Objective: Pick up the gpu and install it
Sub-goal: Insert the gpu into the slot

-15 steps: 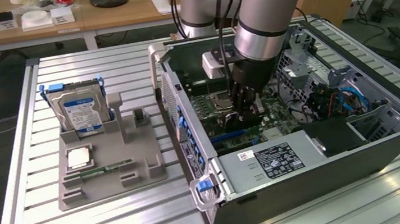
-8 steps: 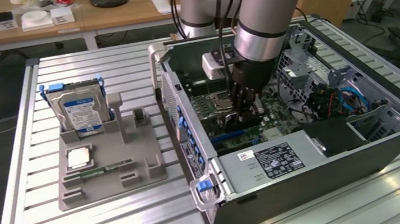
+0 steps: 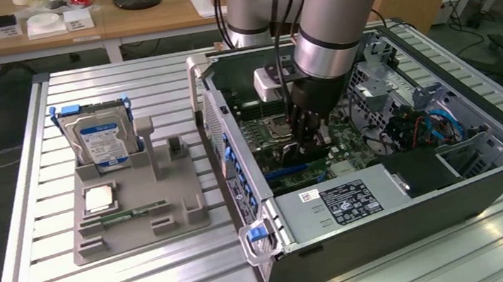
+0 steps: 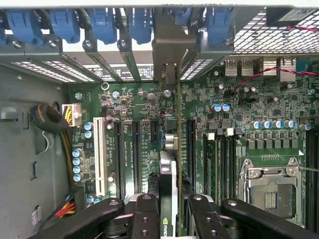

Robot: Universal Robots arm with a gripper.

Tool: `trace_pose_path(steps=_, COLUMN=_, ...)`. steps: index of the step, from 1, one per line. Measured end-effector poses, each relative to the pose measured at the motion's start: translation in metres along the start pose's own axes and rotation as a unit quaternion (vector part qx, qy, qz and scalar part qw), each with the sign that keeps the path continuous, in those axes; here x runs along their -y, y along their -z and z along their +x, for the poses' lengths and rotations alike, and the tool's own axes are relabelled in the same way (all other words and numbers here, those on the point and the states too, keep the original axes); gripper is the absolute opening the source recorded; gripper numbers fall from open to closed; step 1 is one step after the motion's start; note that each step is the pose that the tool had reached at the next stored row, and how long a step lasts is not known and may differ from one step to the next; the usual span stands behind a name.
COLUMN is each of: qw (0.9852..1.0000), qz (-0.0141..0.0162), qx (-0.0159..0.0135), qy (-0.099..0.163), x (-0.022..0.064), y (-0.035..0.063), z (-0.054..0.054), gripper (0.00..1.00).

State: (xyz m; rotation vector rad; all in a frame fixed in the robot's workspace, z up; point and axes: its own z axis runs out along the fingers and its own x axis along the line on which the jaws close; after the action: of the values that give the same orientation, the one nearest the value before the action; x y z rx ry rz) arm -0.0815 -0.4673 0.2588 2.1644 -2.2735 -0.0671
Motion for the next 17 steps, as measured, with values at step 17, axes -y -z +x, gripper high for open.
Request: trace_pose_path(steps=17, qw=1.0000, qz=0.0000, qx=0.0000, qy=-0.001, x=-0.0003, y=-0.0064, z=-0.0018, gripper=0.27)
